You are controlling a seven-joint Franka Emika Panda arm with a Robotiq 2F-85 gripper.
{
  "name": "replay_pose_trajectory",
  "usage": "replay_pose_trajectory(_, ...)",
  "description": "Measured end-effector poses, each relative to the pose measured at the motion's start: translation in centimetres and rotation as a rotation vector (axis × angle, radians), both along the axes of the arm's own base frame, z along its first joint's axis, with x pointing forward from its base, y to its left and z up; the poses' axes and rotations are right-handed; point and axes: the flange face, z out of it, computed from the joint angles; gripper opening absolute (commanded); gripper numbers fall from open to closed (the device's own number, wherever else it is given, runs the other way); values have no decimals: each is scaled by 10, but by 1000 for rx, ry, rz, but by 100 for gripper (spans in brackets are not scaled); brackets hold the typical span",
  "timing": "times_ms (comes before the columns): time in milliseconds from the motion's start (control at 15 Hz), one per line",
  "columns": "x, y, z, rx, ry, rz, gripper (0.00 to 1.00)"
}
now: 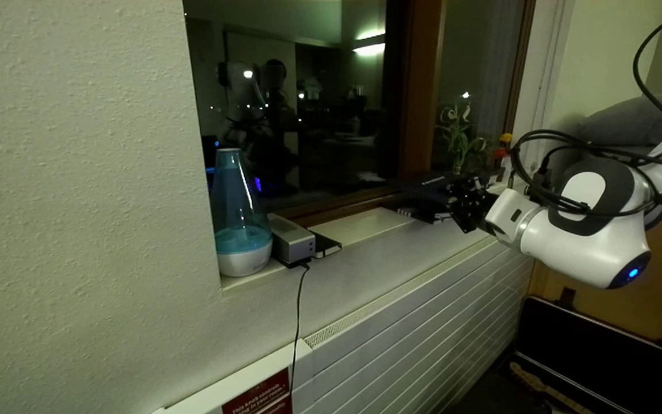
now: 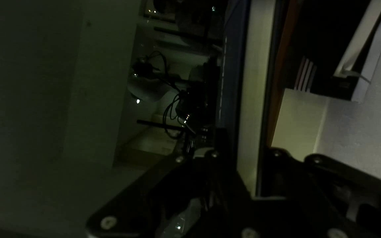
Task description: Put the second book from the left on top of the third book.
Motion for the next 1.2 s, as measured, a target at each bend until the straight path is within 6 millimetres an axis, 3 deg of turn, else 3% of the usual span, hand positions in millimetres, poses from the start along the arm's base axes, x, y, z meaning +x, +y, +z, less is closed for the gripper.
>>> replay_pose_trajectory(267, -5, 14, 5, 48, 27, 42, 5)
replay_pose_trajectory(667, -4, 18, 8, 159, 54, 67, 5)
replay_pose_trajectory(1200, 15, 0, 12, 306, 49, 36, 5)
